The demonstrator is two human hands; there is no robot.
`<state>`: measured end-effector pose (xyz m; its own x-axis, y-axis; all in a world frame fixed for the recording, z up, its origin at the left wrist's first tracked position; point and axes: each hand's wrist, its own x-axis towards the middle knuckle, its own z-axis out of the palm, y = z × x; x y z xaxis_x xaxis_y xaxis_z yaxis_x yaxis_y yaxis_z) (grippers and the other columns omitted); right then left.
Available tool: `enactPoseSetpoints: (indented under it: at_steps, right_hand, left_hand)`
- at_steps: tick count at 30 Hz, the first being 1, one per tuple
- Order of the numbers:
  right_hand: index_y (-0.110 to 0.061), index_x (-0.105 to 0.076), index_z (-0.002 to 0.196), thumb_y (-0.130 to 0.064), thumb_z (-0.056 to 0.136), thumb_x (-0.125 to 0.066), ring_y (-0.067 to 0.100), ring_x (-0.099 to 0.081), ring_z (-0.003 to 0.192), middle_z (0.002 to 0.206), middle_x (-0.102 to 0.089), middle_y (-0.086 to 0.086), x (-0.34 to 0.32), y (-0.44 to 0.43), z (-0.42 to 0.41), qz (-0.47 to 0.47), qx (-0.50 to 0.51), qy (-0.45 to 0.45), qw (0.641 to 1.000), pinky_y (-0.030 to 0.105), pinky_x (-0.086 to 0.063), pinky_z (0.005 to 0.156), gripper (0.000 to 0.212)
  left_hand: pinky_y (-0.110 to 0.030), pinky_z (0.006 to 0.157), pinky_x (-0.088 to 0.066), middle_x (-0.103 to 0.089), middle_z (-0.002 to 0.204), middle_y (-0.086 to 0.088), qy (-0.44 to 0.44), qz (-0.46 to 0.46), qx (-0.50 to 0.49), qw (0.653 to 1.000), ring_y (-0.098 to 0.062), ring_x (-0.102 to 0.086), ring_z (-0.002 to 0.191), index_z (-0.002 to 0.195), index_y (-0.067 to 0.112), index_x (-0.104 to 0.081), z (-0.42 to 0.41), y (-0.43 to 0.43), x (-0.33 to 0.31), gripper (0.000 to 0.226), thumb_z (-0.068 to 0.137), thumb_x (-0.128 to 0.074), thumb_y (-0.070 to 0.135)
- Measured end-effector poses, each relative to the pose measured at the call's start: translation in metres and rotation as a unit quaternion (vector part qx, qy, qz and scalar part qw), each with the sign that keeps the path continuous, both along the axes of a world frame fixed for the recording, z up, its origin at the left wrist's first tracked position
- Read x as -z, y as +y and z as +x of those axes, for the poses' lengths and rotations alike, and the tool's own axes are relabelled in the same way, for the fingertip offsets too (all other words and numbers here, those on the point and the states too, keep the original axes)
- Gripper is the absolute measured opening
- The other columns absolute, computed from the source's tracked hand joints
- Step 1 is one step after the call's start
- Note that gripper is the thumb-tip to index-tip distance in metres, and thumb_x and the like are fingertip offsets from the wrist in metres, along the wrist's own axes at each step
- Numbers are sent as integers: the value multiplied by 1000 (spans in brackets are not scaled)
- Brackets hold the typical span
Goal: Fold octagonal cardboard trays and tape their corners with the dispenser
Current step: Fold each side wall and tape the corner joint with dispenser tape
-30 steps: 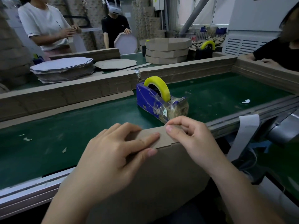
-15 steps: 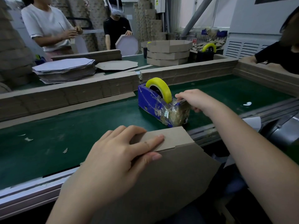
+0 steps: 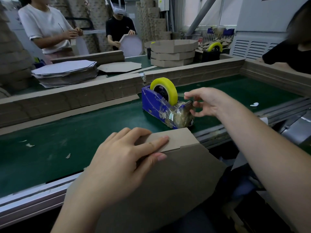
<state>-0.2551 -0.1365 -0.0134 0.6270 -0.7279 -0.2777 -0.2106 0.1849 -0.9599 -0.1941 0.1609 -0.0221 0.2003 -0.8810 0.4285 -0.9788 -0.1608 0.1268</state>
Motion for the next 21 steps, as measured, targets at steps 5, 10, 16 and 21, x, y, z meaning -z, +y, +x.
enactPoseSetpoints:
  at_steps: [5, 10, 16, 21]
  right_hand:
    - [-11, -64, 63, -6, 82, -64, 8, -49, 62, 66, -58, -1, 24, 7, -10, 4, 18, -155, 988, 35, -49, 67, 20]
    - [-12, -61, 51, 1, 81, -60, 10, -51, 61, 55, -56, 0, 37, 7, -11, 15, 44, -227, 973, 35, -48, 66, 33]
    - [-16, -60, 42, 3, 82, -57, 12, -50, 63, 51, -55, -1, 41, 5, -8, 34, 57, -240, 968, 36, -47, 67, 44]
    - [-16, -55, 41, 6, 83, -51, 10, -50, 54, 50, -51, 0, 51, 1, -11, 55, 60, -274, 958, 35, -48, 66, 48]
  left_hand:
    - [-39, 70, -52, -65, 110, 8, 1, 0, -4, 1000, -19, -61, 91, 124, 40, -64, 1, 1, -1, 43, 94, -37, 54]
    - [-38, 68, -51, -64, 110, 9, -1, -4, -5, 1000, -18, -60, 90, 124, 41, -64, 1, 1, 0, 42, 94, -38, 54]
    - [-38, 67, -51, -64, 110, 10, -3, -10, -3, 1000, -17, -59, 89, 124, 41, -64, 1, 0, 2, 41, 94, -38, 54]
    - [-37, 66, -51, -64, 110, 10, -5, -15, -2, 1000, -16, -59, 87, 124, 40, -64, 2, -1, 2, 41, 94, -39, 53]
